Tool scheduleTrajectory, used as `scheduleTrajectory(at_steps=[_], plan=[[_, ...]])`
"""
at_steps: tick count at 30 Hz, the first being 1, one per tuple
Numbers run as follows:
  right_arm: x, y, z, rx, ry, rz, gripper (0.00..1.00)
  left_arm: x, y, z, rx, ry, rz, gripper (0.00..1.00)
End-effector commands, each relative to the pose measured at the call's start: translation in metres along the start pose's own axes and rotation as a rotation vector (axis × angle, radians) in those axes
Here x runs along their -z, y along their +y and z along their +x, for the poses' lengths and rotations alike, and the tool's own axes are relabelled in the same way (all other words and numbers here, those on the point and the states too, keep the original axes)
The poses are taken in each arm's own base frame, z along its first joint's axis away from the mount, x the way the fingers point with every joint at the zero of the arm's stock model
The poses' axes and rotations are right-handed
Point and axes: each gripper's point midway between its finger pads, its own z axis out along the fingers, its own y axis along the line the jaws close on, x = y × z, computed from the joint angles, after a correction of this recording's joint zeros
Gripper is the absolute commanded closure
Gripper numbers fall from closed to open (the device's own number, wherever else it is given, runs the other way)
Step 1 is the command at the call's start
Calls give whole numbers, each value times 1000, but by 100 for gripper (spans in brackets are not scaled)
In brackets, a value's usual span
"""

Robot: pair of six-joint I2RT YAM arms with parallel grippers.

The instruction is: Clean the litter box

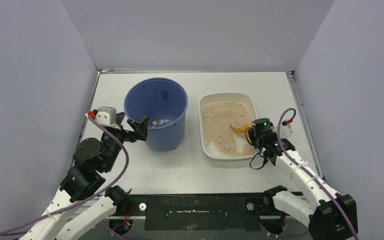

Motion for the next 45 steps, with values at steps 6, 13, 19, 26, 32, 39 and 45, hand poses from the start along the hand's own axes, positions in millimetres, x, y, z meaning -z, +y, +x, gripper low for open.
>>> scheduleTrajectory(at_steps=[6,13,19,26,32,39,45], plan=[[-34,-18,-3,52,-82,-26,100,-4,-4,-7,6,-27,13,3],[-46,-7,5,89,-72,-127,100,-3,-5,-8,7,-30,16,3],[-54,5,19,120,-36,-237,100,-3,-6,-7,7,-27,23,3],[-54,17,20,126,-61,-372,100,-5,-8,-4,1,-20,29,3],[-55,24,14,154,-96,-398,100,-6,-9,-3,-4,-17,34,3],[-43,41,11,151,-117,-542,100,-6,-9,-4,-7,-19,36,3],[-34,43,10,129,-118,-614,100,-7,-10,-2,-11,-14,40,3]])
